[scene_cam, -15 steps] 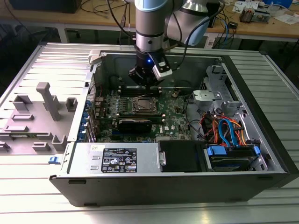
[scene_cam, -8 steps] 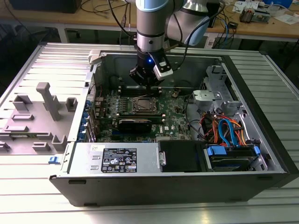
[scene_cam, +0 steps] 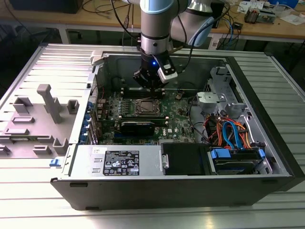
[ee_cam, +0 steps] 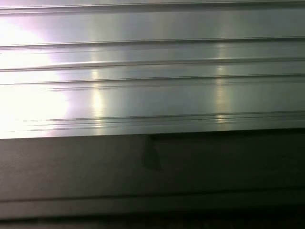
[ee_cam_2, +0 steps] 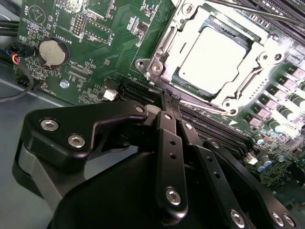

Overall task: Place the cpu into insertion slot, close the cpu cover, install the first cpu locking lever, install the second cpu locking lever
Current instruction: 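Install the first cpu locking lever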

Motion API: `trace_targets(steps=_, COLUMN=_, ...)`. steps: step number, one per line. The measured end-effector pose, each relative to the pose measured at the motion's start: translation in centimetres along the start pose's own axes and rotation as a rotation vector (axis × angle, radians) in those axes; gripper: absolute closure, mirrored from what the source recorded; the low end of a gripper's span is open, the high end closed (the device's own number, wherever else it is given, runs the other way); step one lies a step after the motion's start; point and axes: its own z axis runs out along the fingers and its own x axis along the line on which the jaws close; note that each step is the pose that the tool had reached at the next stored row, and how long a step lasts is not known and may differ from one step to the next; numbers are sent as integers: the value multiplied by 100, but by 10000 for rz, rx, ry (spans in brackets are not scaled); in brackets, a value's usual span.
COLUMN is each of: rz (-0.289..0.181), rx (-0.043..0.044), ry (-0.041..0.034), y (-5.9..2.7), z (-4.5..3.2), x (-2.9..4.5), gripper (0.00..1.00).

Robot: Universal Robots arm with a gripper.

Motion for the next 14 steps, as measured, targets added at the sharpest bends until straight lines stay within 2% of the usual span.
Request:
trace_targets(steps=9, rz=0, rx=-2, ry=-1, y=-3, z=55, x=-22, gripper=89)
trace_targets(steps=14, rz=1, rx=-2, ry=-1, y=-42, z=59, x=-24, gripper=89)
